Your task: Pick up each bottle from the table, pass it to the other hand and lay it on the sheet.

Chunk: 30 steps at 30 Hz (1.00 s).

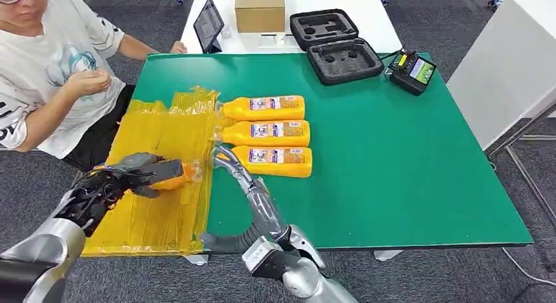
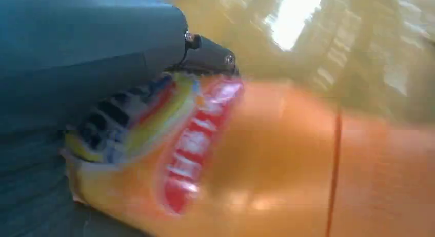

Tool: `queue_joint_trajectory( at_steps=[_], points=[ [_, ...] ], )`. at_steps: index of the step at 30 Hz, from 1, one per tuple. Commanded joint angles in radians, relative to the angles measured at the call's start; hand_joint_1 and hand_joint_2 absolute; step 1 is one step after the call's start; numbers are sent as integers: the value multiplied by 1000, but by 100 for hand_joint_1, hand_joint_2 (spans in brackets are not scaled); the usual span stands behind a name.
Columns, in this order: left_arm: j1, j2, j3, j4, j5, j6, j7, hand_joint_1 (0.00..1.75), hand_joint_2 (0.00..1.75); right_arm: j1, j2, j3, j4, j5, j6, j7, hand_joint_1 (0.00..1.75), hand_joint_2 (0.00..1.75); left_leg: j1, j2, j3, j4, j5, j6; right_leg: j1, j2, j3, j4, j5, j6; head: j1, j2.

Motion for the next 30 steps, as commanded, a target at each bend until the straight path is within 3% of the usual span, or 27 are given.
queue_joint_trajectory(
  at_steps=[1,10,11,14,24,26,28,30],
  points=[
    [40,-37,45,68,125,-208,-153,0,175,-38,-6,-11,56,-3,4,12,0,175,0,1,9,-3,-2,-1,0,2,8,-3,-1,0,1,0],
    [52,-36,75,62,202,-275,-181,0,175,-36,-5,-13,50,8,9,30,0,175,-1,-2,10,-2,-1,-1,-1,2,10,-2,-1,0,1,0],
    [54,-37,82,59,211,-271,-184,0,0,-36,-5,-13,52,10,9,31,0,175,0,-2,11,-3,-1,-1,-1,2,11,-3,-1,0,1,0],
    [55,-45,96,53,233,-211,-143,0,0,-15,1,-20,35,27,6,35,0,175,0,-3,11,-2,-1,-1,-1,1,11,-2,-2,0,1,0],
    [58,-51,152,68,323,-202,-121,0,0,-3,0,-20,31,54,7,43,0,175,-1,-4,10,-1,0,0,-1,0,10,-1,-1,0,1,0],
    [57,-69,244,68,423,-181,-121,0,0,-3,0,-19,32,60,5,47,0,175,0,-4,10,-1,0,0,-1,0,10,-2,-1,0,1,0],
    [67,-104,380,10,569,-13,-142,0,0,1,0,-15,33,63,2,50,0,175,0,-4,11,-2,-1,-1,-1,1,11,-2,-1,0,1,0],
    [81,-133,424,-88,586,391,-258,0,0,-11,-14,6,60,52,-18,44,0,175,0,-6,10,-1,0,0,-1,-2,11,-2,-1,0,1,0]
  ],
)
